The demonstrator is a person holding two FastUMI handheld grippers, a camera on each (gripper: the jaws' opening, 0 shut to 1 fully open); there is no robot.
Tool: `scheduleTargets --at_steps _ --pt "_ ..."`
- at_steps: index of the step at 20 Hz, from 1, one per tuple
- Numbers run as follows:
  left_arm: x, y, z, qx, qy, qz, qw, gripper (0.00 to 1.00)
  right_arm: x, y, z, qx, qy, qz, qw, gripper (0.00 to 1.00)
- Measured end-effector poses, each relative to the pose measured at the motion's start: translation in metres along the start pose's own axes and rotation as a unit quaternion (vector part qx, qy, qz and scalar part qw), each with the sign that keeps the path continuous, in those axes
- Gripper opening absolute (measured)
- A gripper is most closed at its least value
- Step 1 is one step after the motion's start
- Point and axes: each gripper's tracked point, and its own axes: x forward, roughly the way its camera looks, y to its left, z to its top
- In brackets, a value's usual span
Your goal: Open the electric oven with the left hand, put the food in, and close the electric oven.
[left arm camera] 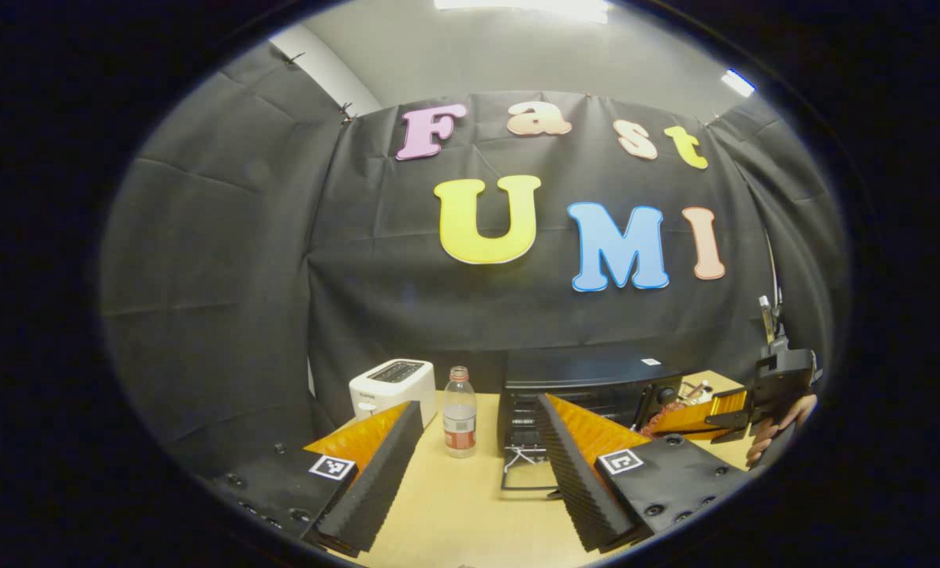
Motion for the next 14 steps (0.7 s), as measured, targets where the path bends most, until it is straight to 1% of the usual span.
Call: scheduleTargets --at_steps 1,3,6,7,8,14 --pt "0.003 0.006 -0.001 0.001 0.001 0.003 1.0 0.91 0.009 0.004 0.005 0.005 -0.008 0.004 1.0 0.09" --pt "0.01 0.02 -0.008 0.001 0.01 0.012 1.0 0.97 0.029 0.009 0.01 0.01 -0.023 0.01 1.0 0.09" --pt "0.017 0.041 -0.016 0.001 0.02 0.027 0.999 0.96 0.057 0.006 0.015 0.012 -0.033 0.001 0.999 0.09" --pt "0.017 0.046 -0.016 0.004 0.021 0.032 0.999 0.92 0.067 0.005 0.018 0.016 -0.038 0.001 0.999 0.09" --pt "0.017 0.053 -0.017 0.009 0.023 0.037 0.999 0.96 0.077 0.005 0.021 0.024 -0.044 0.002 0.999 0.08" --pt "0.019 0.082 -0.029 0.029 0.048 0.059 0.997 0.97 0.125 -0.001 0.03 0.047 -0.062 -0.004 0.997 0.09"
